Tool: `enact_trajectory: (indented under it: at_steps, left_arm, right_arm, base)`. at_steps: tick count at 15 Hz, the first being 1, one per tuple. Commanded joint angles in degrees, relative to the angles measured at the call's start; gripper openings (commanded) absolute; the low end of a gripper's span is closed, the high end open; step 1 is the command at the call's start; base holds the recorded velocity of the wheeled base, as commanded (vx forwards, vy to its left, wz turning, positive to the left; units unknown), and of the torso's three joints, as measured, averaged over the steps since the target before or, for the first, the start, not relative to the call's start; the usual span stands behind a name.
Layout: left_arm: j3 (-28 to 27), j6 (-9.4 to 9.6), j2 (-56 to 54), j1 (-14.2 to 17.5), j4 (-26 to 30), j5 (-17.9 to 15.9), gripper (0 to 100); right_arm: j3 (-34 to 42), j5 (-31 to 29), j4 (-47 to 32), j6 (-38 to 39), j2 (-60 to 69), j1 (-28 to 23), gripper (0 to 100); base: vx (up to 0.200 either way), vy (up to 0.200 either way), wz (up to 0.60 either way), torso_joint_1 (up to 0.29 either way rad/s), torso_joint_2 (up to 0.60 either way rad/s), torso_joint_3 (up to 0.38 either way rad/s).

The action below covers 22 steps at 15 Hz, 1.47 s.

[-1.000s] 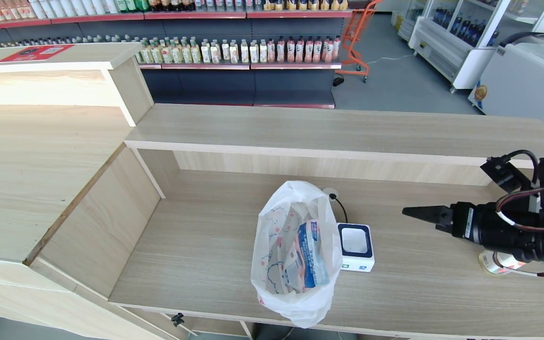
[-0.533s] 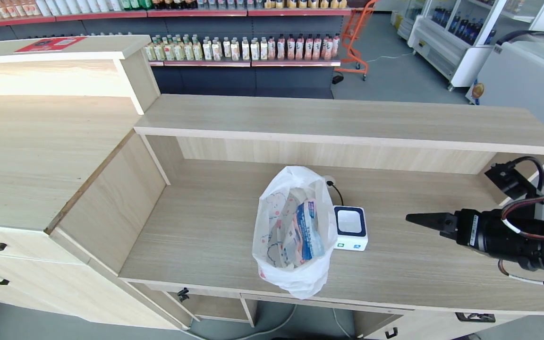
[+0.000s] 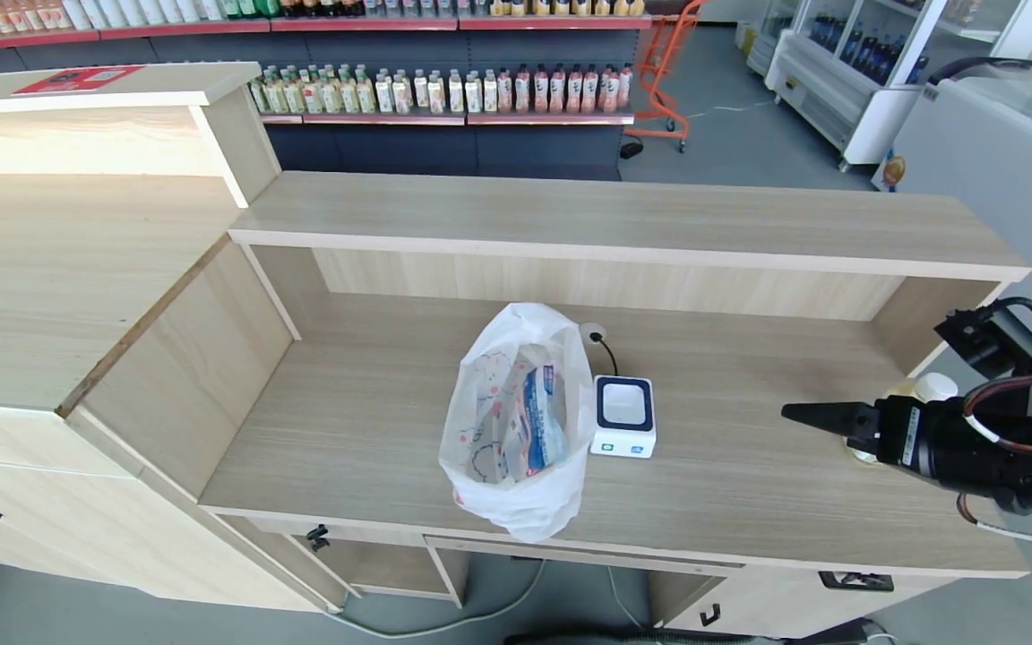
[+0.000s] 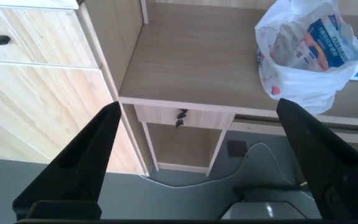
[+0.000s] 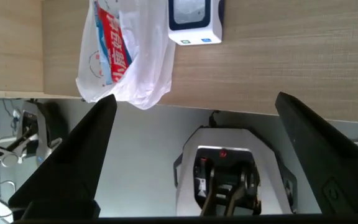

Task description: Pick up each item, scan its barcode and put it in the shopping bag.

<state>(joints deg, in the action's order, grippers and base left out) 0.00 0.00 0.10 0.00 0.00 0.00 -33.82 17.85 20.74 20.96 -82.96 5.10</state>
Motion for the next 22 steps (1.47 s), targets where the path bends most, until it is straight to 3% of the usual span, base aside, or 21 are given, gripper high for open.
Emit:
enact_trajectory:
  at_steps: [1, 9, 18, 20, 22]
  left_arm:
    - [0.0, 0.0, 0.0, 0.0, 0.0, 0.0, 100]
    - [0.0, 0.0, 0.0, 0.0, 0.1, 0.0, 100]
    - [0.0, 0.0, 0.0, 0.0, 0.0, 0.0, 100]
    - [0.0, -0.7, 0.0, 0.0, 0.0, 0.1, 100]
    - [0.0, -0.18, 0.0, 0.0, 0.0, 0.1, 100]
  right_arm:
    - [-0.1, 0.0, 0.0, 0.0, -0.3, -1.1, 100]
    - [1.5, 0.0, 0.0, -4.7, -0.3, -6.7, 100]
    - [2.8, -0.4, -0.1, -5.8, -0.3, -7.8, 100]
    - [3.7, -6.9, 0.0, -9.5, -3.7, -8.7, 100]
    - [3.8, -9.7, 0.0, -9.9, -6.1, -8.7, 100]
  base:
    - [0.0, -0.2, 0.0, 0.002, 0.0, 0.007]
    - [0.0, -0.2, 0.0, 0.005, 0.0, 0.004]
    - [0.0, -0.2, 0.0, 0.003, 0.0, 0.001]
    - [0.0, -0.2, 0.0, 0.007, 0.0, 0.005]
    - [0.0, 0.0, 0.0, 0.0, 0.0, 0.0]
